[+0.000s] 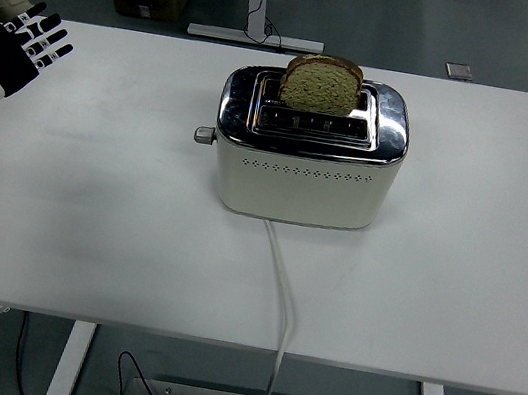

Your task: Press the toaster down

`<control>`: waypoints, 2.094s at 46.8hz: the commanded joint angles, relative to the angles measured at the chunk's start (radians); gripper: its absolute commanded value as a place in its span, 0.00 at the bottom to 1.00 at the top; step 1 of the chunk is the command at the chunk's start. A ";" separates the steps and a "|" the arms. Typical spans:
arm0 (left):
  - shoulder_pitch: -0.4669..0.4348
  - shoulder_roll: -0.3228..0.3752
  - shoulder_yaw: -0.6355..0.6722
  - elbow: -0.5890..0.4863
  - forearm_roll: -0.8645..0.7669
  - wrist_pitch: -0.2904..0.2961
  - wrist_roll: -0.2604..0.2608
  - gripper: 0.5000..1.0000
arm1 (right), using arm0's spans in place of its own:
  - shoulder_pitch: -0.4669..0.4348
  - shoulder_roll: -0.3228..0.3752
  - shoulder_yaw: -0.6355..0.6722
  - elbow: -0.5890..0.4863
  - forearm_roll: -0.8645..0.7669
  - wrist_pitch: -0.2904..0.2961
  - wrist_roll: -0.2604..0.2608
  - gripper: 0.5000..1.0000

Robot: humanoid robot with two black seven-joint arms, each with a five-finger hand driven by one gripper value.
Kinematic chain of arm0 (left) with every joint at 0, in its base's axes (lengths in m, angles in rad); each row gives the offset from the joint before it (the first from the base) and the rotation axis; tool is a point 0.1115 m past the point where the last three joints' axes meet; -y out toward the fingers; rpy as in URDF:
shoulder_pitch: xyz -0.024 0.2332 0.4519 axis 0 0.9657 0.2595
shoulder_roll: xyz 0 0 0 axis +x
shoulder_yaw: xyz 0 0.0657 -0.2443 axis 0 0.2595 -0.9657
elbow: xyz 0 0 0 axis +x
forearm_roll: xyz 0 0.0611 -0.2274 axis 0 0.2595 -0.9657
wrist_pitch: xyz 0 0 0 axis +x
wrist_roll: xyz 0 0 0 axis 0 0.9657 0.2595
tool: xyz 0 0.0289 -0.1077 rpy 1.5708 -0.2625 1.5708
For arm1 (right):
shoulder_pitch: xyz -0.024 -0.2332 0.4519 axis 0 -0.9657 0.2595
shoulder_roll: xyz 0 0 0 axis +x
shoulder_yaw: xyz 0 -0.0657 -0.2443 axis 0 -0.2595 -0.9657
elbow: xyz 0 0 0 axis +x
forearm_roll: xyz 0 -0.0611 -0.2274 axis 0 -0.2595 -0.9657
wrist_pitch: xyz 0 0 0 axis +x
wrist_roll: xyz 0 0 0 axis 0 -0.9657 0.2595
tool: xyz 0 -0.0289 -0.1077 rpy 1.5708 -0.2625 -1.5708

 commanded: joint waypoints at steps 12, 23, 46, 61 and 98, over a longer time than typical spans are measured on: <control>-0.011 0.017 0.005 -0.049 0.002 0.007 0.005 1.00 | 0.000 0.000 -0.001 0.000 -0.001 0.000 0.002 1.00; -0.008 0.102 0.009 -0.305 0.020 0.107 0.014 1.00 | 0.000 0.000 -0.001 0.000 -0.001 0.000 0.002 1.00; -0.142 0.346 0.159 -0.704 0.314 0.147 0.129 1.00 | 0.000 0.000 0.001 0.002 -0.001 0.000 0.002 1.00; -0.433 0.370 0.505 -0.767 0.531 -0.012 0.167 1.00 | 0.000 0.000 -0.001 0.000 0.002 0.000 0.002 1.00; -0.469 0.332 0.551 -0.762 0.907 -0.188 0.204 1.00 | 0.003 0.000 0.001 0.000 0.000 0.000 0.000 1.00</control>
